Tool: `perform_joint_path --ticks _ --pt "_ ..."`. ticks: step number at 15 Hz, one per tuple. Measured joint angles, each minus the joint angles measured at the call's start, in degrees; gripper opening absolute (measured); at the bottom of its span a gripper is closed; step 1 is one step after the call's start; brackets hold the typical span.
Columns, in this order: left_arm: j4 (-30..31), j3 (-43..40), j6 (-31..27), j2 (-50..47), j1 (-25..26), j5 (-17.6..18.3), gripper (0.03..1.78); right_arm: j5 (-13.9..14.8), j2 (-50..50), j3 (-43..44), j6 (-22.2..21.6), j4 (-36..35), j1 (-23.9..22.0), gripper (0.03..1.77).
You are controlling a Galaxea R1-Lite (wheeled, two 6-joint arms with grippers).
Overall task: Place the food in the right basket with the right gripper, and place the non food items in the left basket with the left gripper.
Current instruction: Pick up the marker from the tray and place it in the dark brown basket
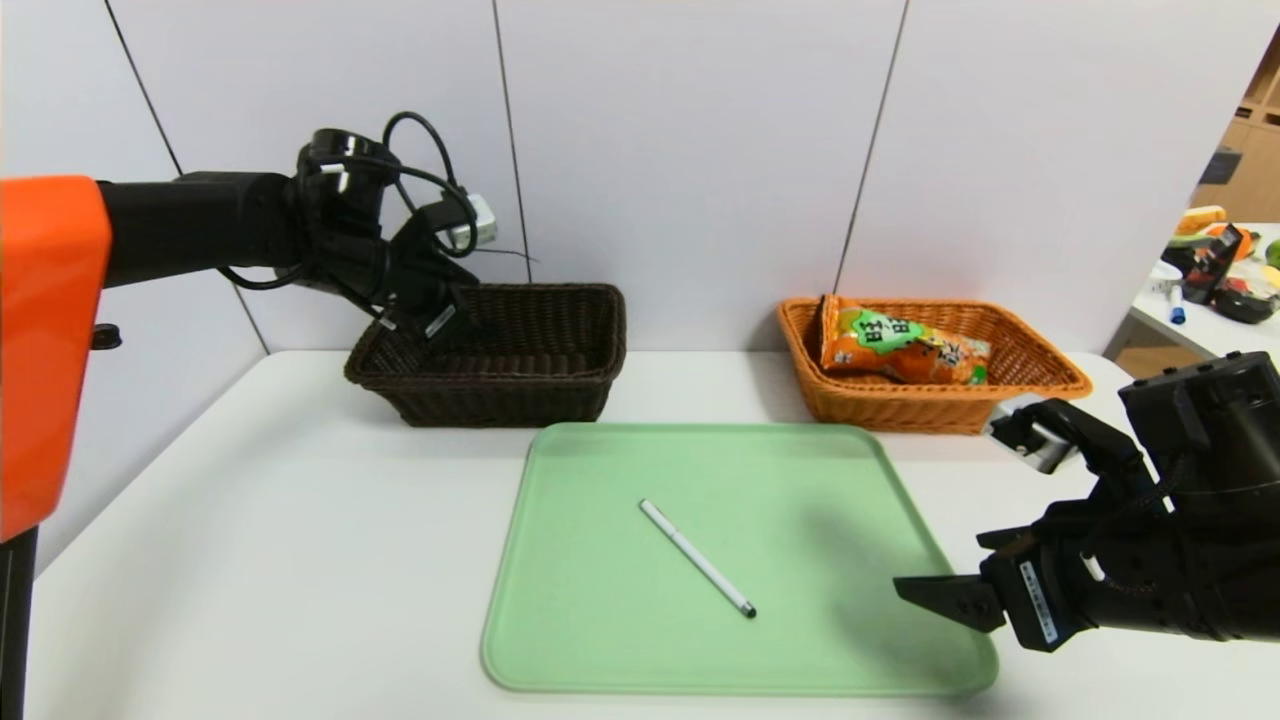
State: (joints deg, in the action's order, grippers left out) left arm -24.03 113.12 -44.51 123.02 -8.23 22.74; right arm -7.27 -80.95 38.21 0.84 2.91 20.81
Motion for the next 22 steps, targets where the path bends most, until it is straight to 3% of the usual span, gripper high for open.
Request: perform_joint_path --ticks 4,7,9,14,22 --pt "-2.6 -0.9 15.3 -6.3 -0.7 1.4 1.53 0.0 0.4 0.0 -0.8 -0.7 0.0 1.70" --pt "-12.0 -2.2 23.3 -11.0 -2.3 1.4 1.59 -0.1 1.0 0.0 -0.8 -0.6 0.0 1.70" --pt "-16.3 -5.8 24.1 -14.0 -3.9 1.3 1.62 -0.2 1.5 0.1 -1.0 -0.7 0.2 1.70" --pt "-16.9 -14.6 25.9 -18.6 -10.4 1.0 1.66 -0.4 2.4 0.2 -0.9 -1.6 0.3 1.70" --pt "-16.8 -17.8 25.7 -16.5 -20.8 1.3 1.69 -2.4 2.8 0.8 -0.5 -5.3 0.7 1.70"
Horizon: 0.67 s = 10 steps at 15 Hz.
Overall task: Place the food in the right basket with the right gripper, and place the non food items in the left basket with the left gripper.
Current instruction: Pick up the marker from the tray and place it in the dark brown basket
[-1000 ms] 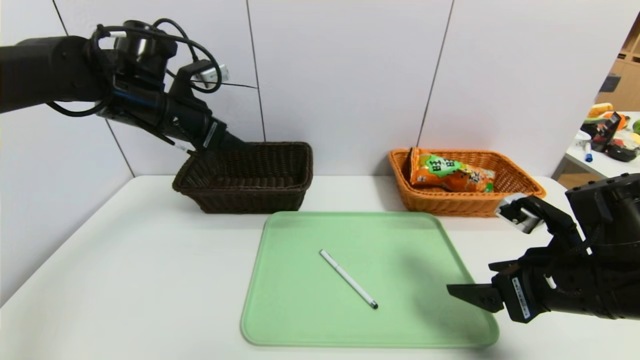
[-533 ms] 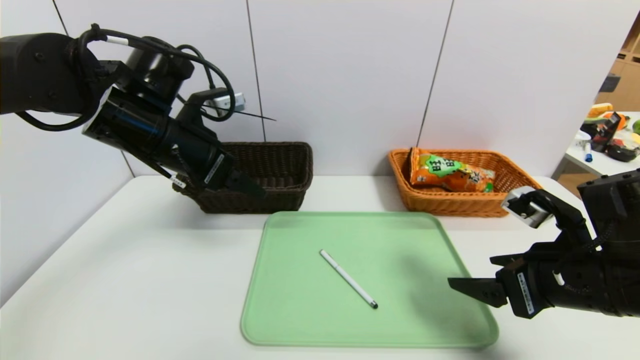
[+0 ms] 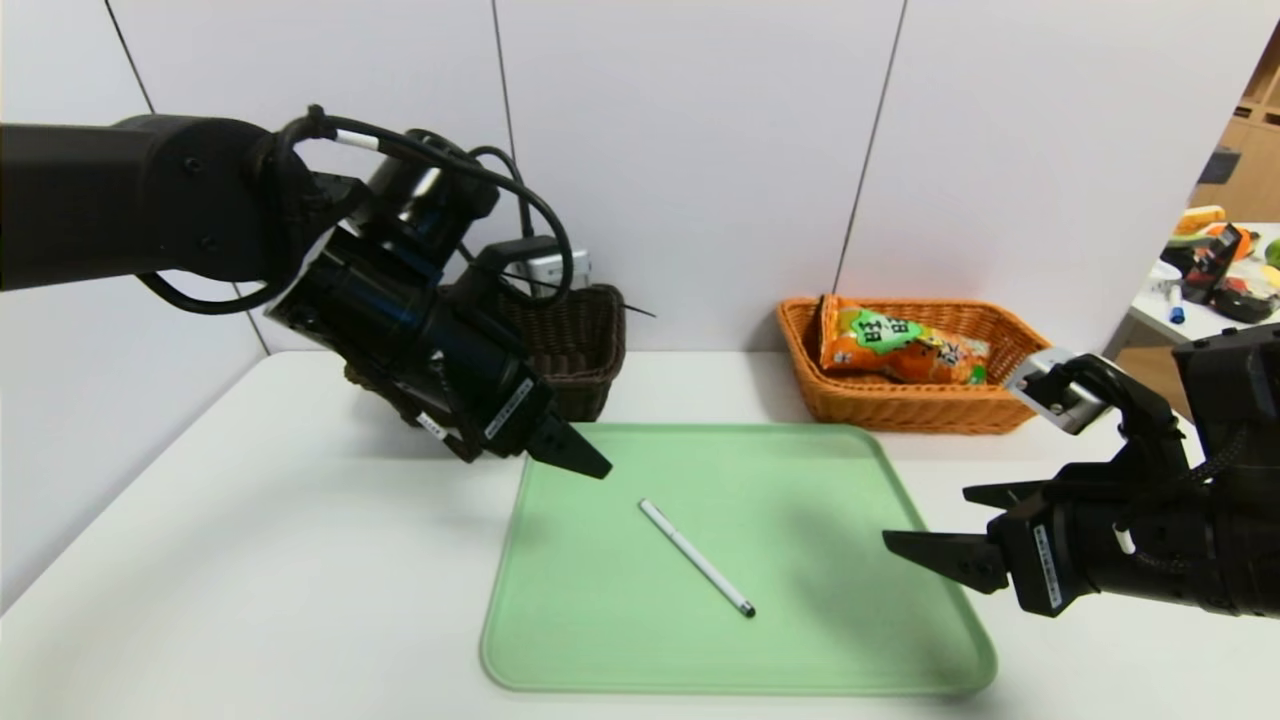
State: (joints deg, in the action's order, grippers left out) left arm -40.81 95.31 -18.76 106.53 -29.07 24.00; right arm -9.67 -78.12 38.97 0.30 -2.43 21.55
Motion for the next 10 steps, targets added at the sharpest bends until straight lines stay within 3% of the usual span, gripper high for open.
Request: perform_joint_path --ticks 4,10 --pt "0.7 -0.5 -3.2 3.1 -3.2 0.0 1.69 0.1 -0.4 0.0 -0.1 0.0 -0.1 1.70" --pt "0.6 -0.3 -20.0 6.5 -3.9 0.2 1.69 0.1 -1.1 -0.7 -0.3 0.0 -0.1 1.70"
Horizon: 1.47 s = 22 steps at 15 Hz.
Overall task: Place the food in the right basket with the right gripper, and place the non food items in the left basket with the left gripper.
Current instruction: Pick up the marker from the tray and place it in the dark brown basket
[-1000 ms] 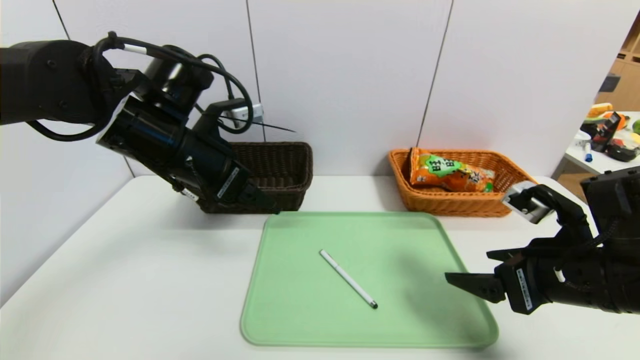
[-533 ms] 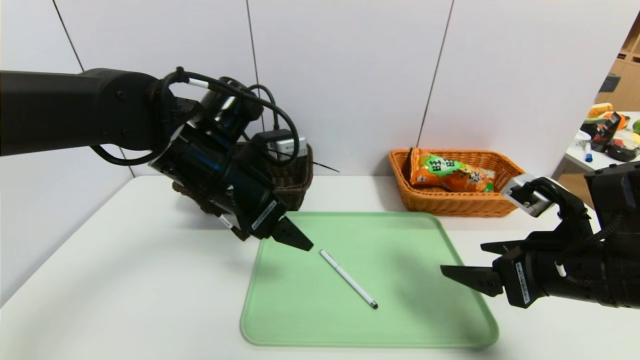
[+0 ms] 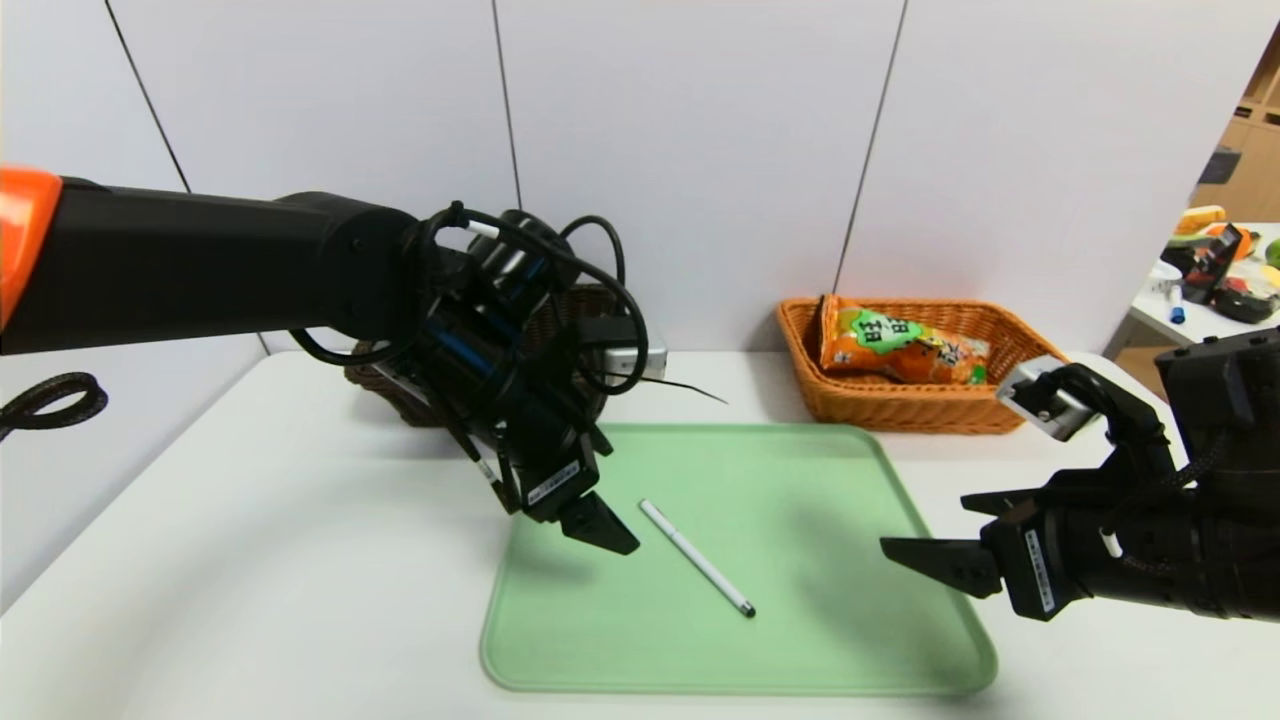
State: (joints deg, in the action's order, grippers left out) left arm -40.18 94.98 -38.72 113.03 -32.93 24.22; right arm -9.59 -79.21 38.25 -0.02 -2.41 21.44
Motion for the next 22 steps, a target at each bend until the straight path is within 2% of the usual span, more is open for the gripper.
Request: perform_joint_path --ticks 3,10,13,15,17,19,22 --pt "-0.2 0.1 -7.7 1.4 -0.1 3.3 1.69 0.1 0.1 -1.1 0.0 0.0 -0.4 1.70" --pt "0.4 0.7 -8.3 3.8 -2.0 8.9 1.69 0.3 1.1 -2.2 0.0 0.0 -0.6 1.70" --pt "5.0 0.7 -8.9 5.6 -2.2 13.3 1.69 0.2 1.2 -2.3 -0.1 0.0 -0.6 1.70" --pt "7.1 0.7 -11.5 6.9 -2.2 15.9 1.69 0.2 1.1 -2.3 -0.1 0.0 -0.6 1.70" --pt "7.2 0.7 -16.3 8.4 -2.2 16.4 1.69 0.3 1.1 -2.3 -0.2 0.1 -0.6 1.70" --pt "6.8 1.1 -19.7 9.7 -2.3 18.4 1.69 0.3 1.1 -2.3 -0.2 0.1 -0.6 1.70" --pt "6.4 1.7 -21.6 10.7 -2.5 19.8 1.69 0.3 1.0 -2.6 -0.2 0.1 -0.6 1.70"
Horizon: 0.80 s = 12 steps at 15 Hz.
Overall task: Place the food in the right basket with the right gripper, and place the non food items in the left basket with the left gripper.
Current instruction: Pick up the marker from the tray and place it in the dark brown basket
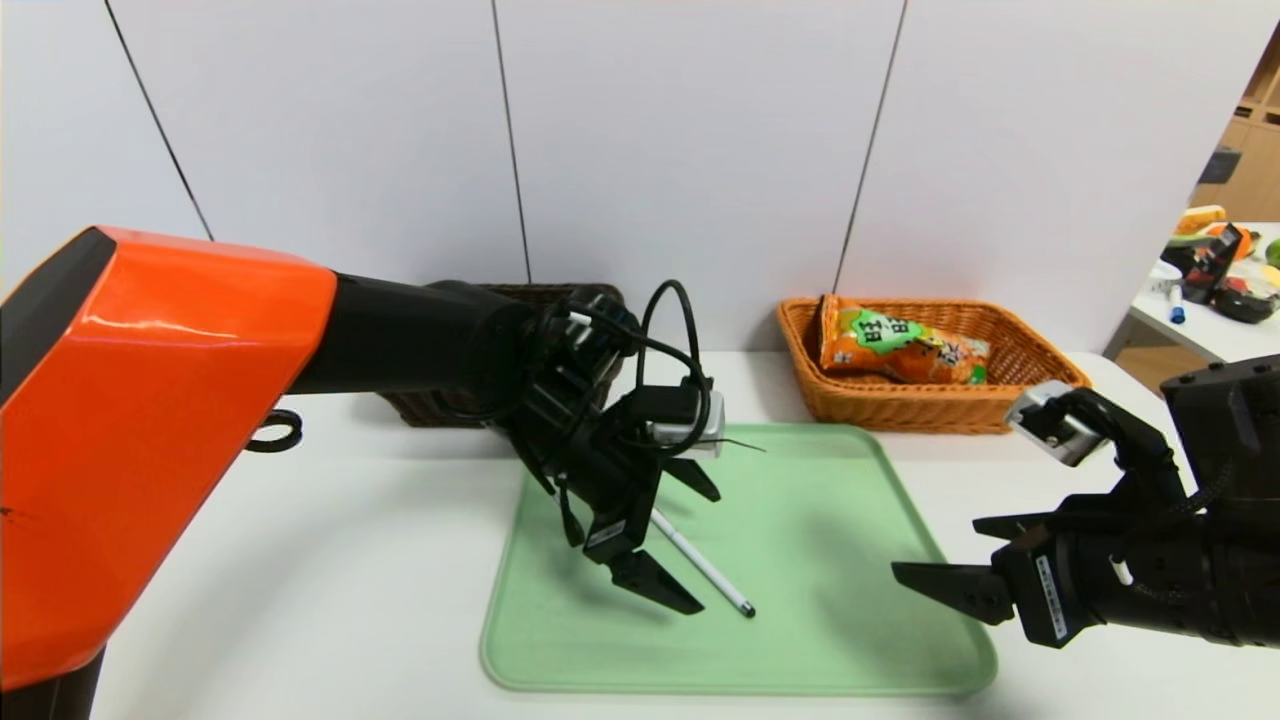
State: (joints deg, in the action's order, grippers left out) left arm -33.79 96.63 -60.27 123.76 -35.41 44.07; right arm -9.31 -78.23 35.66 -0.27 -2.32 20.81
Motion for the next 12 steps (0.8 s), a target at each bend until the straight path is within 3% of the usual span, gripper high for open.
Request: perform_joint_path --ticks 6,12 --pt "-10.6 6.8 -1.5 1.9 0.0 4.6 1.69 0.1 -0.8 0.0 0.0 -0.1 0.0 1.70" --pt "-10.7 9.0 -9.5 5.4 -0.4 6.4 1.69 0.1 -0.9 -0.1 0.0 0.0 -0.8 1.70"
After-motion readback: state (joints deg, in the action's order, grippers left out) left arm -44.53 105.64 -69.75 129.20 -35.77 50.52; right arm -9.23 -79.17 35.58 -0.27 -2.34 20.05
